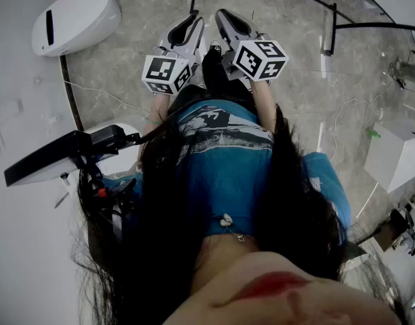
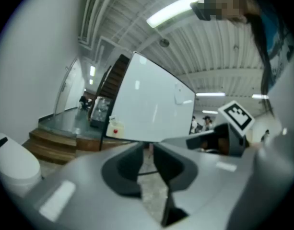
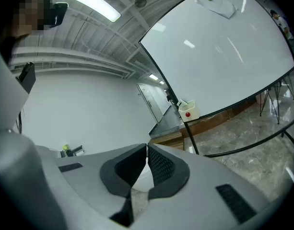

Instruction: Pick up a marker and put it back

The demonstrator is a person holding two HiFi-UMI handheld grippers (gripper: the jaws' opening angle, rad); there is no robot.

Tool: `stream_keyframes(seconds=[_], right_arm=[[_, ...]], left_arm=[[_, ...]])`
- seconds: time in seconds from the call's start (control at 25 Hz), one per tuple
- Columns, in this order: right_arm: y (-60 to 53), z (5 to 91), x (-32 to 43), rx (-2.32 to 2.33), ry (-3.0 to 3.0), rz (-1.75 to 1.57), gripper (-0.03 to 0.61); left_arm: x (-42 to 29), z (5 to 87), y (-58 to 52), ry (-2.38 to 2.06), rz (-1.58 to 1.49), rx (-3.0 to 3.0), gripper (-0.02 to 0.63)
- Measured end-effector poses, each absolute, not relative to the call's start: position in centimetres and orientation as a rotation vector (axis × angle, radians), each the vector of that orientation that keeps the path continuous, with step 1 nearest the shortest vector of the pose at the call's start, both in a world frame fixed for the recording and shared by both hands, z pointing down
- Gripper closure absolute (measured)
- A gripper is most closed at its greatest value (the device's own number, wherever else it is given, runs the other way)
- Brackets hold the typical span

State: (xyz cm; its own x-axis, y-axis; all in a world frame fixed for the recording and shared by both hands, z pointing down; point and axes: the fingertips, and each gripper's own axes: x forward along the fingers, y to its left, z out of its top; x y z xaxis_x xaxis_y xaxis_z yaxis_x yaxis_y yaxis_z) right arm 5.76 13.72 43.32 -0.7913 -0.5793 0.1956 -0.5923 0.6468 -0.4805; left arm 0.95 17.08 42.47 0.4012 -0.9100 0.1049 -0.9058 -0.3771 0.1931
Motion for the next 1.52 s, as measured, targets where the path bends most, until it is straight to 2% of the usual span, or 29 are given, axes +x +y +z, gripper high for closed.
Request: stream_keyframes(seconds=[0.32,0.52,0.64,0.92,1.2,1.44,1.52], right_arm=[[10.4,41.1,5.9,0.985,-2.879,0.771,0.563],[-6.2,41.2,6.8,0.952,-2.873,0.835,0.563],[-11.9,41.2,6.5,0.915,-2.880,0.844,0.563],[-14.4,42.2,5.3,0.846,-2.876,0.860,0.563],[-23.2,41.8,2.0,0.876,-2.862,0.824,0.561],[-24.7,41.4,1.2,0.869,-2.864,0.691,0.561],[-26.3,41.7,-1.3,0.873,-2.827,0.608,0.560]], left_arm=[[0.3,40.2,14.2,-1.670,-0.069,2.460,0.551],[1.6,40.1,-2.1,-1.673,-0.016,2.429,0.551],[1.8,39.5,-7.5,-1.687,-0.018,2.419,0.551],[0.4,40.7,-9.3,-1.740,0.032,2.347,0.551],[-3.6,40.8,-19.3,-1.696,0.073,2.344,0.551],[-4.1,41.0,-21.0,-1.642,0.075,2.399,0.551],[-6.7,40.9,-22.8,-1.635,0.063,2.405,0.551]])
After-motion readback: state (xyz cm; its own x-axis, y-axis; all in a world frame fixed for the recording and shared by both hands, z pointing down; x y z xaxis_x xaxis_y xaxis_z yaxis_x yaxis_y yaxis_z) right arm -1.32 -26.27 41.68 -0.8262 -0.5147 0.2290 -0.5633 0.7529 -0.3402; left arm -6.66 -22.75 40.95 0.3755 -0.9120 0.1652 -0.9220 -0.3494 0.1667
